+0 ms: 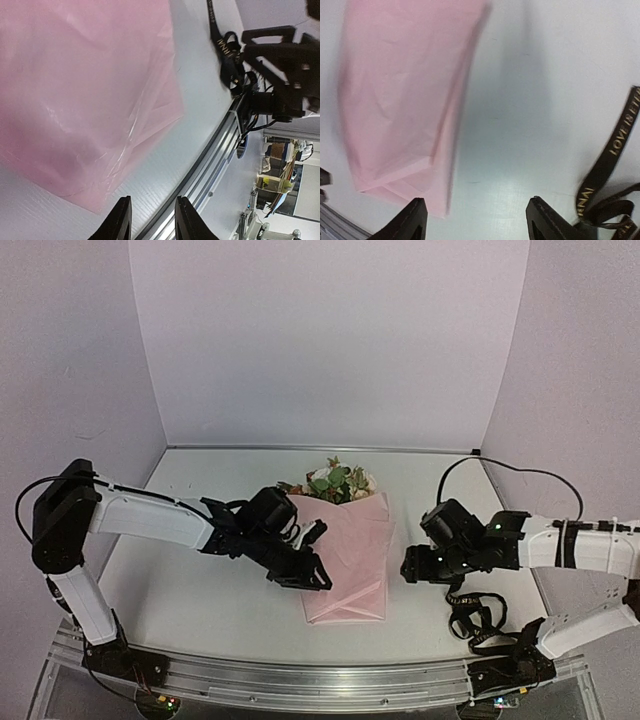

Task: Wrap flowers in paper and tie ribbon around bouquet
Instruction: Pick up the ribbon from the corner of the board.

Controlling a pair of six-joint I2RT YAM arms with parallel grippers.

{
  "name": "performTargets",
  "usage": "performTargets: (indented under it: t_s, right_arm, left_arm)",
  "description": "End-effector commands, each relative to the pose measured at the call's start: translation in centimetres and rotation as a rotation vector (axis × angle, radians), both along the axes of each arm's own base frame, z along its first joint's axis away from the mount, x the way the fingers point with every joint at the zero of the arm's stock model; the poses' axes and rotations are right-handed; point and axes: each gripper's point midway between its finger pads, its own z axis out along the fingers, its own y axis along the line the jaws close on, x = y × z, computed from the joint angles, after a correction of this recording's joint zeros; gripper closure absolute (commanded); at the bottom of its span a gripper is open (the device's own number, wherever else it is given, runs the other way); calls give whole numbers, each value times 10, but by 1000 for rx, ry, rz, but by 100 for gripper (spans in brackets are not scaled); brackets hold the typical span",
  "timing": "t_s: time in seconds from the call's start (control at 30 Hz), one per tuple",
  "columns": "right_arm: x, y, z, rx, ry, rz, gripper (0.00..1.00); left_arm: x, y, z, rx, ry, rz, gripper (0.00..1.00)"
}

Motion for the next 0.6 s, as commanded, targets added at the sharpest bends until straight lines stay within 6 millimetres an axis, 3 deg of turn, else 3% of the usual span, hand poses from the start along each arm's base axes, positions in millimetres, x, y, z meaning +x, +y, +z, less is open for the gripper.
performTargets:
  t_s: [0.0, 0.13, 0.37, 0.57]
  right_arm:
    - [-10, -83, -30, -198, 59, -145, 27]
    - [-7, -104, -39, -202, 115, -214, 27]
    - [-16, -99, -48, -278, 220, -88, 27]
    - [-16, -94, -56, -337, 313, -40, 45]
  left_arm:
    - [31, 1, 42, -62, -105, 44, 67]
    - [47, 7, 44, -78, -81, 62, 67]
    - [59, 16, 43, -75, -66, 75, 67]
    - [65, 18, 42, -73, -58, 86, 67]
